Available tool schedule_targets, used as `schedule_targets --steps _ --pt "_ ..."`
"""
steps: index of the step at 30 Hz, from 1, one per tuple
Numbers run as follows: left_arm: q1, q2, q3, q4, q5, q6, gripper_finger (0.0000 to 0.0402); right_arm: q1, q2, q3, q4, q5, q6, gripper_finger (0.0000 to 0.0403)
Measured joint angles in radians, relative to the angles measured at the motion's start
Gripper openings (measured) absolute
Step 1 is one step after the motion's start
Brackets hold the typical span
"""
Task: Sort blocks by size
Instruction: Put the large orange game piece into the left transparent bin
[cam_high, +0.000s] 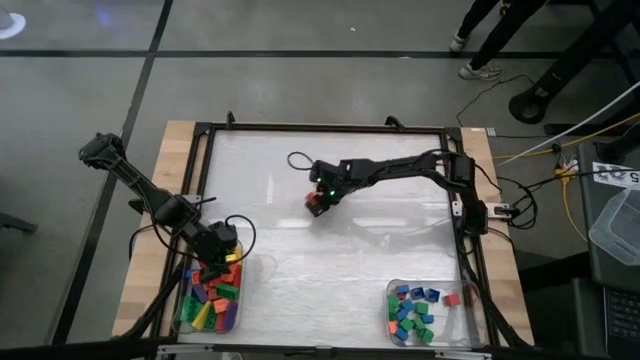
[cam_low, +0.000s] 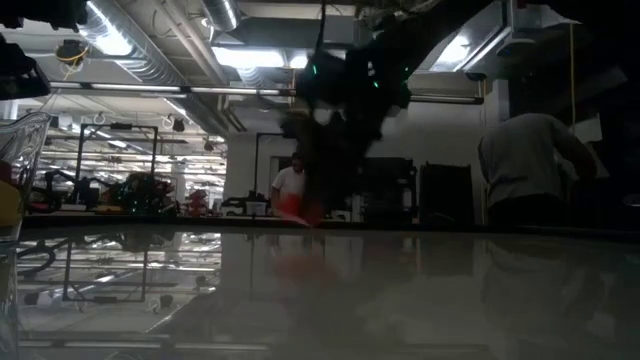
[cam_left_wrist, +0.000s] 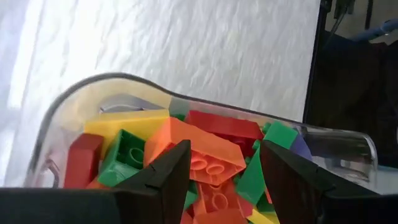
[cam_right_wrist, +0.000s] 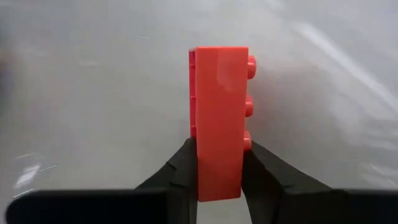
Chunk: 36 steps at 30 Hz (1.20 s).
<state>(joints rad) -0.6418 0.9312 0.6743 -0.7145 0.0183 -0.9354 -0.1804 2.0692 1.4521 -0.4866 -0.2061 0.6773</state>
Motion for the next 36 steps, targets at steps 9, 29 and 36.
schedule_targets --steps 9,29,36 --pt "0.0 -0.001 0.0 0.097 -0.121 0.119 0.018 0.14 -0.002 0.002 0.449 -0.127 0.028 0.0106" --pt "0.019 0.033 0.0 0.369 -0.527 0.123 0.018 0.321 -0.004 0.003 0.6 0.024 -0.379 0.0093" --pt "0.07 0.103 0.0 0.432 -0.53 0.131 0.018 0.324 -0.004 0.004 0.608 0.022 -0.413 0.0104"
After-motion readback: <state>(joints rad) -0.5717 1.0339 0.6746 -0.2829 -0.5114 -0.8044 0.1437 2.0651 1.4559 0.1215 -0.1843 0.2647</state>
